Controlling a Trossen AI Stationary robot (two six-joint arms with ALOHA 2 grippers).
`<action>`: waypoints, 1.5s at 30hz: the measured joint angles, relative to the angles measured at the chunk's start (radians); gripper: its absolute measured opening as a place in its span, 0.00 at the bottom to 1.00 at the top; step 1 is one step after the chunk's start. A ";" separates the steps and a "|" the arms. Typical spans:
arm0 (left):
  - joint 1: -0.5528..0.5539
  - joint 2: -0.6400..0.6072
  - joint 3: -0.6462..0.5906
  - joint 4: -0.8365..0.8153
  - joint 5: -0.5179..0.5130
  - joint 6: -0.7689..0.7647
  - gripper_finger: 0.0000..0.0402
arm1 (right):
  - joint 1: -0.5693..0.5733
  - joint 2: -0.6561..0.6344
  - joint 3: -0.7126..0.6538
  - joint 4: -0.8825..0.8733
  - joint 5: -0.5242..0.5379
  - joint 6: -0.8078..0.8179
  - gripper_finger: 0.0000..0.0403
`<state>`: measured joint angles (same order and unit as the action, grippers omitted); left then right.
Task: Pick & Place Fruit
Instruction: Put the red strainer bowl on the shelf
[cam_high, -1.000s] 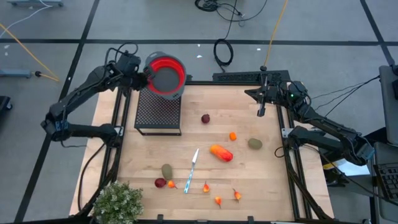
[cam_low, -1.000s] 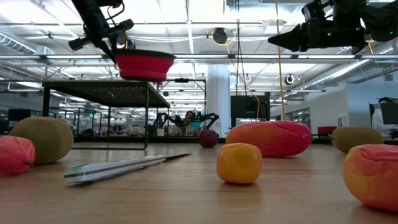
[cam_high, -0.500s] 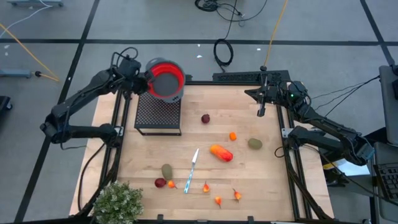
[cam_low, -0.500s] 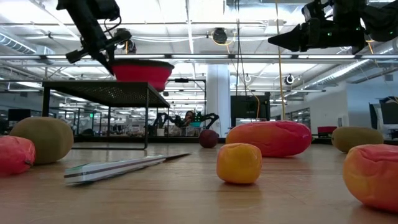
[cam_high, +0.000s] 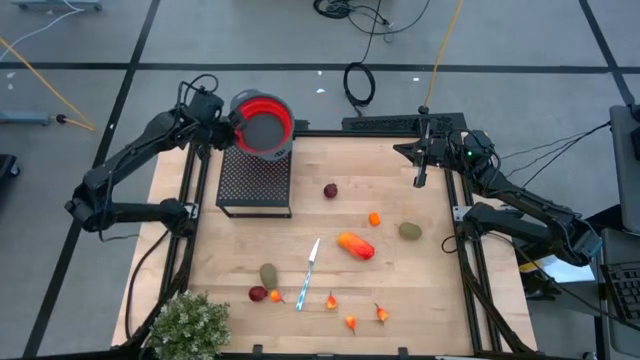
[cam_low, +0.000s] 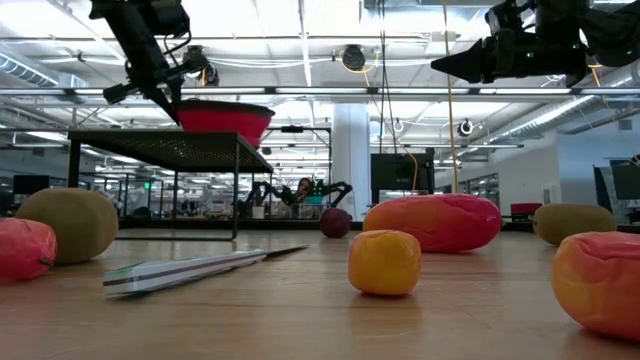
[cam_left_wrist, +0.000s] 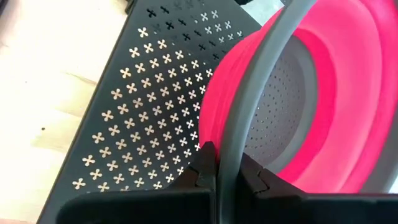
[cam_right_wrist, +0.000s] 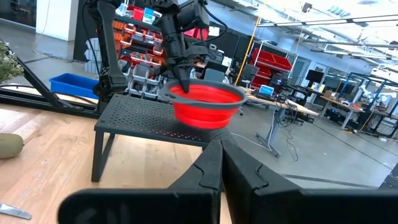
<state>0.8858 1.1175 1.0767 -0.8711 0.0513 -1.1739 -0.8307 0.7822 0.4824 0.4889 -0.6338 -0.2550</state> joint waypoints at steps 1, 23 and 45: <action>0.001 0.000 0.000 0.000 0.000 0.000 0.01 | 0.000 0.000 0.000 0.000 0.000 0.000 0.00; 0.000 0.000 0.000 -0.064 -0.010 0.016 0.04 | 0.000 0.000 0.000 0.000 0.002 0.000 0.00; -0.045 0.000 0.000 -0.073 -0.053 0.017 0.37 | 0.000 0.000 0.000 0.000 0.003 0.000 0.00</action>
<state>0.8410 1.1179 1.0771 -0.9441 -0.0013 -1.1572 -0.8307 0.7822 0.4824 0.4892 -0.6308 -0.2550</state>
